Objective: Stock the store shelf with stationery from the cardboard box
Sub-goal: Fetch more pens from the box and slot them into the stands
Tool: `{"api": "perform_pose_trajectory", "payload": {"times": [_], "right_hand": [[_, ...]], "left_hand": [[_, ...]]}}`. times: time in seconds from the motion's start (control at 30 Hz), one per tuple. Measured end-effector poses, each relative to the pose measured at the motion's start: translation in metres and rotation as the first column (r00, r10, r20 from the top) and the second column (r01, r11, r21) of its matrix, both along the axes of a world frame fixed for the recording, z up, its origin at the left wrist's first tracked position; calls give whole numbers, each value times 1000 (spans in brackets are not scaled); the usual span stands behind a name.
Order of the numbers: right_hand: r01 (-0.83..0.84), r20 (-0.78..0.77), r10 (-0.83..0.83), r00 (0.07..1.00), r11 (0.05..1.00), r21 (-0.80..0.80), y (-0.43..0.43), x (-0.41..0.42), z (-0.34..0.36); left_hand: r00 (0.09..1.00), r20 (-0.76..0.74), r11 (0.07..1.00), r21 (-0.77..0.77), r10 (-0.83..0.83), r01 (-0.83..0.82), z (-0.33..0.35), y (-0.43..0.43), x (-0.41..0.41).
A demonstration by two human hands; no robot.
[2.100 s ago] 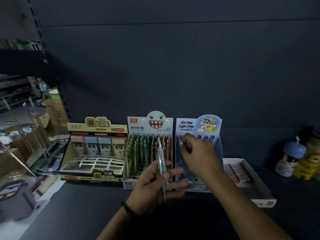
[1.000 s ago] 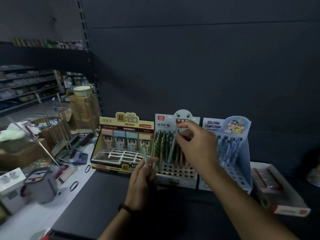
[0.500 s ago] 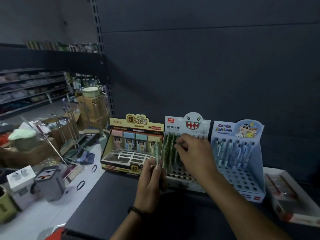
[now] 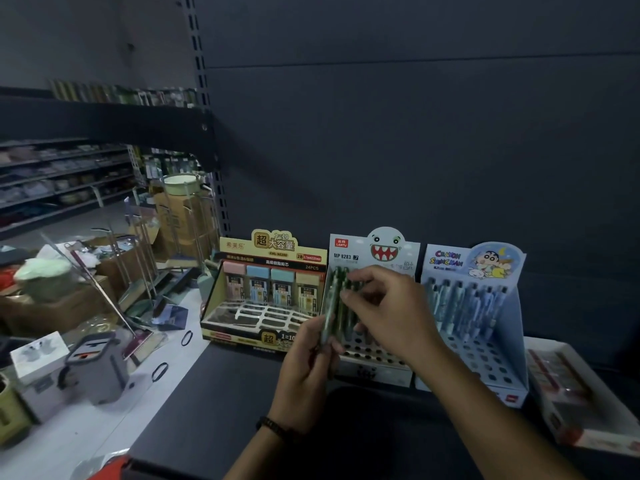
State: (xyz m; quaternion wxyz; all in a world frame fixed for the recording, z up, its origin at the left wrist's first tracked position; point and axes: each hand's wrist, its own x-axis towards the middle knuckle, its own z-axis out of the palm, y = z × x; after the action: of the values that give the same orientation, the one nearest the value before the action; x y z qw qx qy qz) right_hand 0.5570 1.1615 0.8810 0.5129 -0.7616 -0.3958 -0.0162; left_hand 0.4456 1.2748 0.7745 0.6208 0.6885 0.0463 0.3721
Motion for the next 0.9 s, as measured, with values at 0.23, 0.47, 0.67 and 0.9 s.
{"api": "perform_pose_trajectory", "payload": {"times": [0.23, 0.47, 0.67, 0.9], "right_hand": [[-2, 46, 1, 999, 1000, 18, 3, -1, -6], [128, 73, -144, 987, 973, 191, -11, 7, 0], [200, 211, -227, 951, 970, 142, -12, 13, -5], [230, 363, -230, 903, 972, 43, -1, 16, -14]], "left_hand": [[1000, -11, 999, -36, -24, 24, 3, -2, -3], [906, -150, 874, 366, 395, -321, -4, -4, -1], [917, -76, 720, 646, 391, -254, -10, -4, 6], [929, -87, 708, 674, 360, -211, -16, 3, 9]]}}
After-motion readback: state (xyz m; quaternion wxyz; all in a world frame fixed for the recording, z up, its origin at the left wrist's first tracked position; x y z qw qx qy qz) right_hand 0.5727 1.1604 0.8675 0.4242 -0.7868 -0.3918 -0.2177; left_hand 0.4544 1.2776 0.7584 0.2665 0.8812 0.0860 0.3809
